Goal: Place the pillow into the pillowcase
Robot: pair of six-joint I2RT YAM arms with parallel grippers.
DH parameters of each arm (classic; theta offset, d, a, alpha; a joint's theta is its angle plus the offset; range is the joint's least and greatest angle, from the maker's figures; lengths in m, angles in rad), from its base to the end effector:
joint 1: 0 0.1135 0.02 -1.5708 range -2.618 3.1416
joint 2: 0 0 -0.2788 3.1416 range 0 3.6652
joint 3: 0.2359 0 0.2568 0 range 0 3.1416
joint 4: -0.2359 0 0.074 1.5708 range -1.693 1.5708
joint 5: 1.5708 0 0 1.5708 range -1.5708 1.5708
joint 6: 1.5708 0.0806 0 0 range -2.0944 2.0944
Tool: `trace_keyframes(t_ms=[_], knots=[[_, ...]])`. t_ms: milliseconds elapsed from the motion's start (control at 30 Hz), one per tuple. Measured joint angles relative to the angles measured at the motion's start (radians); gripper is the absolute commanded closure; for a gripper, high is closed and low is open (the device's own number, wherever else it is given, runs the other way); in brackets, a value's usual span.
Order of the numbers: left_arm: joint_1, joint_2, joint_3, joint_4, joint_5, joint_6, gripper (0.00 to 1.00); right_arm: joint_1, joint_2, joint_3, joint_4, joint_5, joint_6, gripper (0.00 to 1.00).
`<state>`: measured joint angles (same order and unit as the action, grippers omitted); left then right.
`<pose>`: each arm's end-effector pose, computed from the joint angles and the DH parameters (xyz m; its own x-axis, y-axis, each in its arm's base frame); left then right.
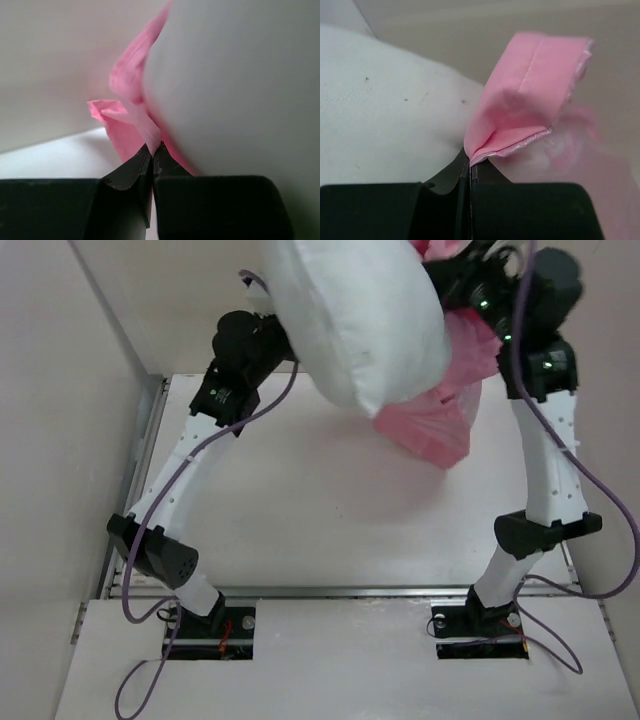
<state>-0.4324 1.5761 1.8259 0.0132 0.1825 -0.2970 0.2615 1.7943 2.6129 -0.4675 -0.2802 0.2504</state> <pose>0.3539 -0.1795 0.5520 0.0586 -0.3440 -0.9371 0.6153 0.7517 -0.2375 0.3331 0.1122 0.6608 0.1982 0.2995 -0.9333 -0.5660 0.8123 0.1405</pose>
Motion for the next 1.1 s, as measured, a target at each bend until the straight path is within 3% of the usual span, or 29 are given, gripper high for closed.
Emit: trace_keyframes(t_ms=[133, 300, 400, 467, 600, 667, 700, 800, 867, 900, 967, 1033, 1067, 1100], knots=[[-0.02, 0.106, 0.087, -0.159, 0.027, -0.017, 1.0, 0.014, -0.03, -0.447, -0.065, 0.051, 0.009, 1.0], [0.072, 0.414, 0.351, -0.287, -0.013, -0.044, 1.0, 0.099, -0.01, -0.626, -0.253, 0.154, -0.003, 1.0], [0.12, 0.455, 0.348, -0.319, -0.008, -0.06, 1.0, 0.192, -0.084, -0.665, -0.251, 0.23, -0.003, 1.0], [0.119, 0.382, 0.242, -0.301, -0.013, -0.047, 1.0, 0.231, -0.112, -0.594, -0.282, 0.294, -0.007, 1.0], [-0.006, 0.058, -0.096, -0.22, -0.089, 0.018, 1.0, 0.166, 0.059, -0.074, -0.442, 0.405, 0.005, 1.0], [-0.074, -0.088, -0.151, -0.238, -0.088, 0.039, 1.0, 0.145, 0.096, 0.034, -0.466, 0.447, 0.012, 1.0], [-0.076, -0.097, -0.099, -0.275, -0.077, 0.043, 1.0, 0.155, 0.047, -0.04, -0.449, 0.467, 0.003, 1.0], [0.002, 0.055, 0.309, -0.418, -0.099, 0.052, 1.0, 0.261, -0.184, -0.457, -0.245, 0.477, -0.032, 1.0], [0.075, 0.241, 0.613, -0.472, -0.106, 0.063, 1.0, 0.311, -0.243, -0.513, -0.235, 0.472, -0.032, 1.0], [0.101, 0.292, 0.663, -0.472, -0.101, 0.069, 1.0, 0.312, -0.235, -0.468, -0.259, 0.468, -0.021, 1.0], [0.111, 0.268, 0.535, -0.445, -0.089, 0.087, 1.0, 0.269, -0.138, -0.296, -0.278, 0.484, 0.007, 1.0], [0.056, 0.149, 0.245, -0.33, -0.098, 0.117, 1.0, 0.209, 0.043, -0.003, -0.374, 0.502, 0.02, 1.0], [0.012, 0.072, 0.101, -0.294, -0.133, 0.135, 1.0, 0.188, 0.109, 0.078, -0.387, 0.506, 0.011, 1.0], [-0.008, 0.048, 0.072, -0.303, -0.14, 0.137, 1.0, 0.174, 0.136, 0.09, -0.4, 0.509, 0.002, 1.0]])
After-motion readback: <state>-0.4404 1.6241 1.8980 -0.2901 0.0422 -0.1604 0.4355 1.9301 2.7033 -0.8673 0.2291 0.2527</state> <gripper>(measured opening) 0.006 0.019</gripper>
